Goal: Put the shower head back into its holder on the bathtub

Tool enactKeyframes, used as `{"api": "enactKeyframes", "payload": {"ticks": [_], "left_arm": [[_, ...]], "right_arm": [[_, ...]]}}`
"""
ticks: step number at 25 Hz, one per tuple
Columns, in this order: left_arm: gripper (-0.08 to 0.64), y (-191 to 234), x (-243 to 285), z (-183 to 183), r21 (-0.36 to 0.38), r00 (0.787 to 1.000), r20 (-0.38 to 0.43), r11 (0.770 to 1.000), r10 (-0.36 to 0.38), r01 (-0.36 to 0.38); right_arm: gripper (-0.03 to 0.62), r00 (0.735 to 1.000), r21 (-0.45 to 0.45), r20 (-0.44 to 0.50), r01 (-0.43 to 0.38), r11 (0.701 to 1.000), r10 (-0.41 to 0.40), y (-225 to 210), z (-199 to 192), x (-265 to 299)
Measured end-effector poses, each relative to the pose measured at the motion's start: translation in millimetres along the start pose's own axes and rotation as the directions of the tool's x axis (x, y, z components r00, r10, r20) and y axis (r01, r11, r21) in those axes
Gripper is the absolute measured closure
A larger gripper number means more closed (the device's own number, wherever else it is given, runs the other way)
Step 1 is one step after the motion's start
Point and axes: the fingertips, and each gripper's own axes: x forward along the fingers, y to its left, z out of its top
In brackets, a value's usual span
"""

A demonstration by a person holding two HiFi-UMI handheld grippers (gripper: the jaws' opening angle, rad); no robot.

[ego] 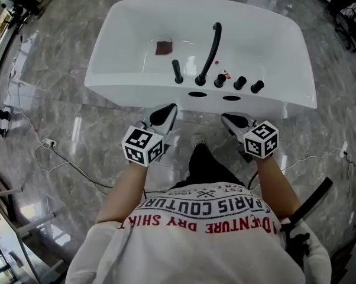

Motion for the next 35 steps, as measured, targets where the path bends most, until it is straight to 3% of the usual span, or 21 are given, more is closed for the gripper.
{"api": "enactKeyframes", "payload": {"ticks": [4, 8, 11, 17, 21, 25, 29, 35], "left_arm": [[0.558, -75, -41, 22, 0.02, 0.993, -0.037, 0.993, -0.116, 0.117], [0.558, -130, -74, 43, 0.006, 0.988, -0.023, 0.988, -0.151, 0.152], [0.558, -160, -102, 40, -0.014, 0.988, 0.018, 0.988, -0.153, 0.153], [0.558, -245, -145, -5, -0.012, 0.987, 0.042, 0.988, -0.154, 0.154], [0.559, -324, -176, -32, -0.052, 0.982, 0.07, 0.983, -0.175, 0.178], [0.558, -388, -204, -37, -0.019, 0.978, 0.084, 0.981, -0.192, 0.194], [0.558, -426, -219, -27, -0.008, 0.971, 0.105, 0.976, -0.214, 0.216], [0.558, -450, -230, -22, 0.023, 0.971, 0.113, 0.978, -0.21, 0.209]], "right_arm": [[0.591, 0.99, -0.152, 0.066, -0.111, 0.982, 0.123, 82, 44, -33], [0.591, 0.962, -0.154, 0.156, -0.199, 0.968, 0.223, 133, 67, -79], [0.591, 0.955, -0.163, 0.178, -0.207, 0.965, 0.235, 157, 52, -104], [0.591, 0.925, -0.153, 0.269, -0.235, 0.96, 0.269, 208, 5, -182], [0.591, 0.94, -0.199, 0.238, -0.198, 0.96, 0.243, 244, -45, -249], [0.589, 0.944, -0.208, 0.245, -0.169, 0.963, 0.219, 271, -69, -301], [0.589, 0.945, -0.211, 0.245, -0.168, 0.963, 0.219, 292, -77, -329], [0.591, 0.945, -0.223, 0.238, -0.17, 0.96, 0.223, 310, -88, -342]]}}
